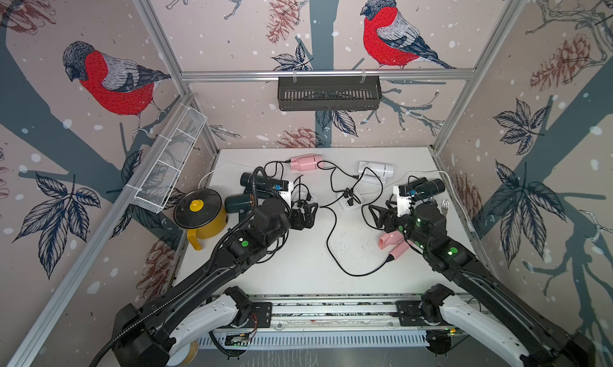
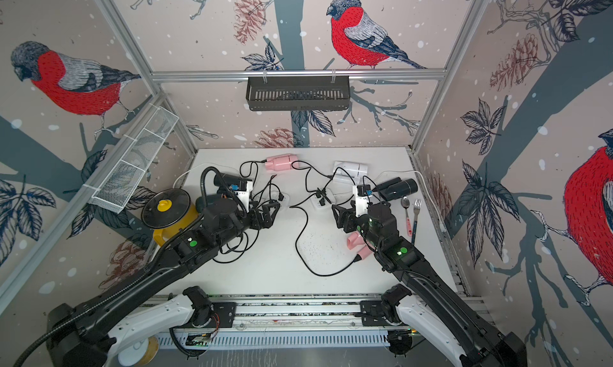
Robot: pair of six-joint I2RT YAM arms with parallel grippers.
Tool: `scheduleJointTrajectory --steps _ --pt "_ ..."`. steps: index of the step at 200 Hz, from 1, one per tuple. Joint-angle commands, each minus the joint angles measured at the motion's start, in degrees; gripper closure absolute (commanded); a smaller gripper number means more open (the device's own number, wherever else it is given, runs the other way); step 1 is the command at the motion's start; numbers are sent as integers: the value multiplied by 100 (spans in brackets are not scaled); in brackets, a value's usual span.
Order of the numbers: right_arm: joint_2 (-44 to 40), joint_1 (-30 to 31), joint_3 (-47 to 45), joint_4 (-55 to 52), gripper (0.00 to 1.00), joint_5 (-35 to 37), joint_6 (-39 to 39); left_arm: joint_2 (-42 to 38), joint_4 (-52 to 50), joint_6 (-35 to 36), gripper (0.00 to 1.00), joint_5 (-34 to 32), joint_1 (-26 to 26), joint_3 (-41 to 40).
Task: Charge the blow dryers
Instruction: Reset both arms
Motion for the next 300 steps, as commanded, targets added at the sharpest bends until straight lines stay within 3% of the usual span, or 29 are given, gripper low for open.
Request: scheduleJointTrajectory --steps 1,31,60,76,99,134,181,217,239,276,300 --pt "-104 -3 -187 437 20 841 261 -10 -287 27 3 -664 390 25" --pt "-127 -14 -351 530 11 1464 391 -90 -36 382 4 -1595 832 -232" --pt "-109 -64 -513 769 11 1816 449 -474 1269 1020 4 -2828 977 -1400" --pt "-71 -72 -569 794 11 2057 412 -772 1920 1334 3 -2811 1088 -1956" --pt "-31 -115 -567 604 8 2420 457 -916 1965 1472 3 -3133 1285 -2185" --pt "-45 -332 -569 613 4 2273 527 -820 2507 1656 3 -3013 1761 -2623" --pt "235 -517 -539 729 0 2929 104 -52 4640 2431 3 -2781 2119 -3474" --pt "289 -738 -441 715 0 2748 -74 961 5162 2652 2 -2725 2162 -3228" --pt "437 -914 -313 513 1 2699 347 1433 5878 2954 3 -2712 2225 -3175" --pt "580 -1185 -461 997 1 2384 22 1767 6422 2941 3 -2013 2693 -3156" --pt "697 -1337 -783 1608 1 2538 -87 1981 6565 2886 3 -1418 2809 -3039"
